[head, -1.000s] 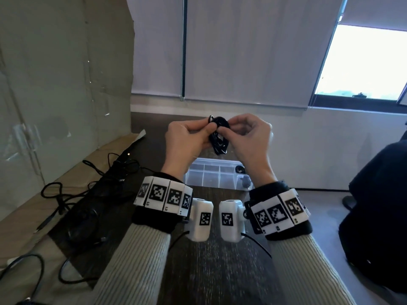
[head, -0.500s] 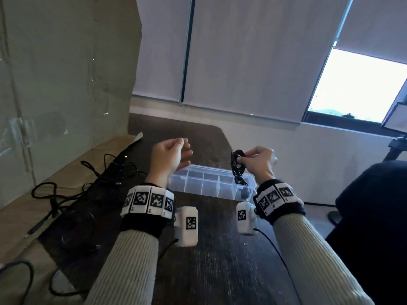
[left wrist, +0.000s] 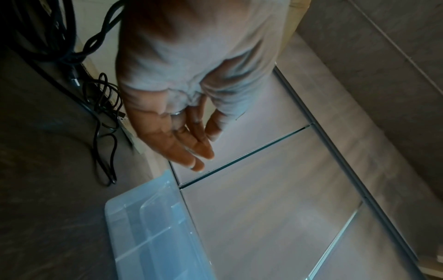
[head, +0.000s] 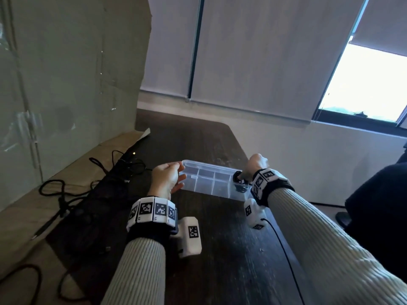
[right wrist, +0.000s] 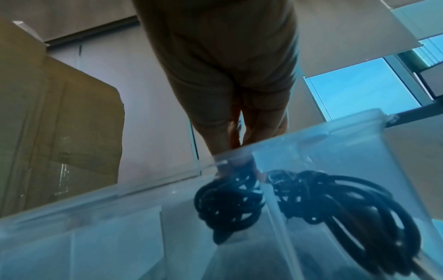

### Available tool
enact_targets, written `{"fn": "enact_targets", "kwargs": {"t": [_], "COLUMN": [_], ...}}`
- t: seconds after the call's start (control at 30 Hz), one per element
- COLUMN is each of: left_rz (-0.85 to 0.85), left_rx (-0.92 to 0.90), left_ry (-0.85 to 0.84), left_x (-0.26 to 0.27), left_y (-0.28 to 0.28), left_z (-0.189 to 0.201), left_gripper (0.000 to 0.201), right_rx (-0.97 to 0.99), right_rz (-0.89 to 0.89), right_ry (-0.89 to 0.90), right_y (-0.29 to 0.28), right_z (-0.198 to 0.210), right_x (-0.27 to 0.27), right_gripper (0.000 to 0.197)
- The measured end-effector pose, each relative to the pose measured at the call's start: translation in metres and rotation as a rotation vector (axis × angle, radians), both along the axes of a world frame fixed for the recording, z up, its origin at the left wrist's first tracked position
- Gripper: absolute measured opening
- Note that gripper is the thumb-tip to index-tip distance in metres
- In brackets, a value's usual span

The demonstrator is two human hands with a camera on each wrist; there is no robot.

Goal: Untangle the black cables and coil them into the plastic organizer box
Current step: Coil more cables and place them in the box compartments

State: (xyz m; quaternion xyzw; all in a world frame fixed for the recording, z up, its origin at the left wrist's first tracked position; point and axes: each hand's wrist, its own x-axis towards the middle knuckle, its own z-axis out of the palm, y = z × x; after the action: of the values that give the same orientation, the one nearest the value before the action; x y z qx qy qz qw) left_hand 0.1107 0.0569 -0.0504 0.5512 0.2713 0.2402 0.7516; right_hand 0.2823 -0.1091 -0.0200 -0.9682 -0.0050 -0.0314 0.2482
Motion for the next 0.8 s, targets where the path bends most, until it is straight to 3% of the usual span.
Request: {"fn": "enact_targets", "kwargs": {"t": [0.23,0.5,0.57,0.7,0.8], "left_rz": [0.021,0.033,0.042,0.08,0.078], "left_rx": [-0.016,-0.039,-0.035,-0.032,-0.028], "left_ry": [-0.004,-0.029,-0.038,-0.038,-0.043], "left_x": [-0.004,-0.01,-0.012,-0.016,-0.022], "left_y": [0.005,0.017,0.023,0.034,0.04], "left_z": [0.001,0.002,0.003,0.007,0.011], "left_gripper": [0.019,0.019,0.02,0.02,0.02], "right_rx": [-0.235,-0.462,-0.387,0.038,0.356], "right_rz": [0.11,0.292,0.342,0.47,0.441], "right_ry": [-0.055,-0.029,-0.136,-0.216,-0.292], "right_y": [0.01,0.016,0.02,0.007,-0.019], "right_z": [-0.019,-0.008,0.001,0.023,0.024], "right_x": [0.005,-0.009,-0.022,-0.054,-0.07], "right_gripper": [0.021,0.03,0.023,0.019,0.021]}}
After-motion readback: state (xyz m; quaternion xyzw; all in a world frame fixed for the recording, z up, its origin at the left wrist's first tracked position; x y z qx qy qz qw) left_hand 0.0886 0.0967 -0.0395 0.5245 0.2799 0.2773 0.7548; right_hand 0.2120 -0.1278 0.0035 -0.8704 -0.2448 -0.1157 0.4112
